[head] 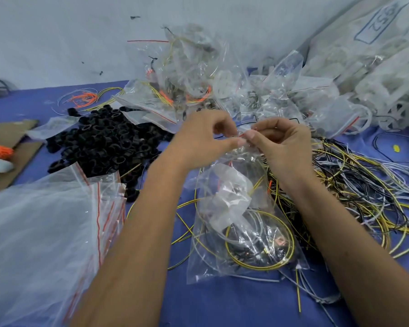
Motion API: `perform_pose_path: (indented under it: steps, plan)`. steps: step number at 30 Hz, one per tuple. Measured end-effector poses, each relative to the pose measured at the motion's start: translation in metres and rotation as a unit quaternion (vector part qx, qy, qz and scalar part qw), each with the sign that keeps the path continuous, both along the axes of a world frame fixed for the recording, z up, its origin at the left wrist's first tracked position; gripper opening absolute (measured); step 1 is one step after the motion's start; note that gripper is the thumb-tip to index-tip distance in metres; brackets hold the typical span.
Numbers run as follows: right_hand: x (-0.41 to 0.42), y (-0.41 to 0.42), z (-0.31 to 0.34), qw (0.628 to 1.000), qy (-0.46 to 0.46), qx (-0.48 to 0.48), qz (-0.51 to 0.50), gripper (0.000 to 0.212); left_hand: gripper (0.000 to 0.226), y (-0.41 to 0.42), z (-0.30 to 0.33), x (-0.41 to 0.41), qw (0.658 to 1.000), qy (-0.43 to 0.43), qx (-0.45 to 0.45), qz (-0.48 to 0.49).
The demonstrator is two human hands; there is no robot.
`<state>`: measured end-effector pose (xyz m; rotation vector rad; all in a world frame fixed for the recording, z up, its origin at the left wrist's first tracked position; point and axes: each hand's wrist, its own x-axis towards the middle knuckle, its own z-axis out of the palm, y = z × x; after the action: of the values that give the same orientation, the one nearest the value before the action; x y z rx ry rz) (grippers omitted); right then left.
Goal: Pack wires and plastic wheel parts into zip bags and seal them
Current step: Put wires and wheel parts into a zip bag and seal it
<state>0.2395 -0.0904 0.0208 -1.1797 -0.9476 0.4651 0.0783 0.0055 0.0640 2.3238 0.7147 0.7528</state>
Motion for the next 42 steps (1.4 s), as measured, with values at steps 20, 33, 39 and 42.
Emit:
perform_pose_path:
  steps: [20,33,39,42]
  plan:
    - [0.001,-0.002,-0.002,0.986,-0.159,-0.017,0.045,0.007,0.007,-0.010,-0.024,0.006,0.992,-0.091,-0.081,0.028]
    - [-0.001,-0.004,0.000,0.979,-0.198,-0.033,0.031,0.008,0.014,-0.006,-0.025,0.005,0.994,-0.077,-0.076,0.007]
    - [-0.002,-0.005,0.000,0.980,-0.193,-0.045,0.016,0.009,0.014,-0.004,-0.027,0.002,0.997,-0.060,-0.054,0.021]
    - [-0.002,-0.006,0.001,0.979,-0.194,-0.049,0.030,0.008,0.015,-0.004,-0.025,0.001,0.996,-0.061,-0.057,0.020]
